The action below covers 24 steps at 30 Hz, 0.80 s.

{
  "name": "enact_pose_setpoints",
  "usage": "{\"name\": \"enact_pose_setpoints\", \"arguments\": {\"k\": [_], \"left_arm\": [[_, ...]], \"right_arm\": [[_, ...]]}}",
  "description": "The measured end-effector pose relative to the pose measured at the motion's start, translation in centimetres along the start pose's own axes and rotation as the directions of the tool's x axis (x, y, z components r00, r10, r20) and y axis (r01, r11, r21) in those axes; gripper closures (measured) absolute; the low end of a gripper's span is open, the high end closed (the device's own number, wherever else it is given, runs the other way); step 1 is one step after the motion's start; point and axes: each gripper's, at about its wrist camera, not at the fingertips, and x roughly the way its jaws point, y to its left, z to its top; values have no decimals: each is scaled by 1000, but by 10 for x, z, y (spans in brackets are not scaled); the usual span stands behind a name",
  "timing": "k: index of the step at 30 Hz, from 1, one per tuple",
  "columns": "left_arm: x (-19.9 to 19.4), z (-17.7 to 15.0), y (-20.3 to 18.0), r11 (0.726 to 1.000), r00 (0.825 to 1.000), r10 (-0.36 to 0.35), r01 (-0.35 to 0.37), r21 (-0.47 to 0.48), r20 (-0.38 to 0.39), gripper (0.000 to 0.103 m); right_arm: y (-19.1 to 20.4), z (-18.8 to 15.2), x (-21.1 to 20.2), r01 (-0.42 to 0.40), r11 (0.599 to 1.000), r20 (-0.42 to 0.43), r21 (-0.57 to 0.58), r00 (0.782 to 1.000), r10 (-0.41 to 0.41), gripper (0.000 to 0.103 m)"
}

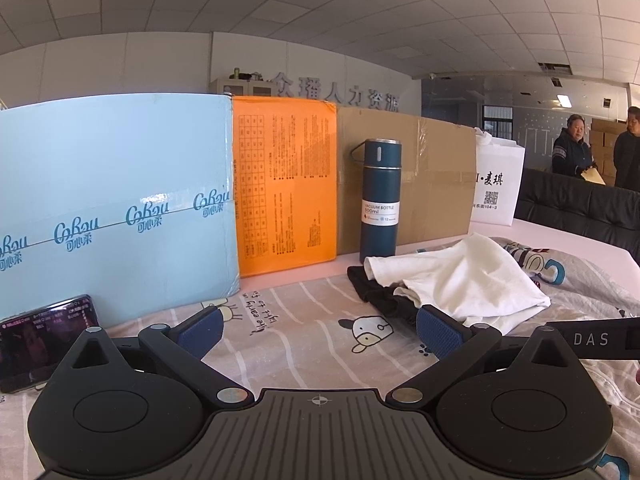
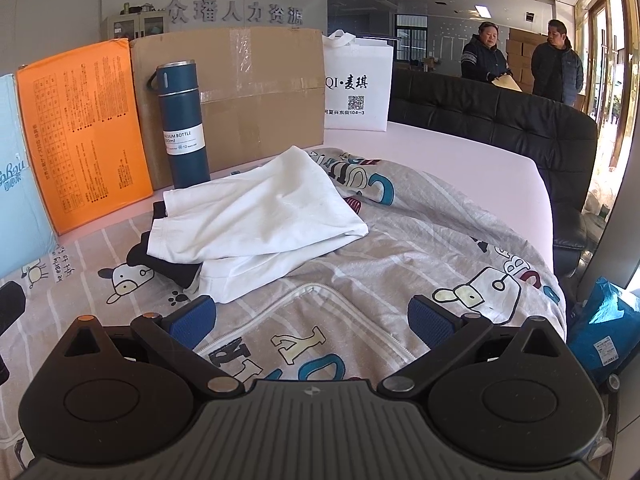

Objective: Fold clothes

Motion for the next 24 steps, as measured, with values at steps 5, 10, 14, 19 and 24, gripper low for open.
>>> {"name": "enact_pose_setpoints", "arguments": {"k": [5, 10, 14, 19, 24], "left_arm": [[-1, 1, 0, 1000, 1000, -6, 6, -3, 7, 0], [-3, 2, 1, 1000, 1000, -12, 12, -6, 15, 0], [-3, 2, 0, 1000, 1000, -16, 16, -5, 18, 0], [-3, 2, -1, 1000, 1000, -18, 18, 0, 19, 0], [-4, 3, 0, 1000, 1000, -21, 21, -2, 22, 0]], "right_arm": [[1, 0, -2, 3, 1000, 4, -6, 1000, -3, 0], [3, 0, -3, 4, 1000, 9, -13, 1000, -4, 0], [2, 0, -3, 5, 1000, 9, -13, 1000, -5, 0], [3, 1, -3, 4, 1000, 10, -15, 1000, -4, 0], [5, 2, -4, 1, 1000, 13, -23, 1000, -1, 0]]}}
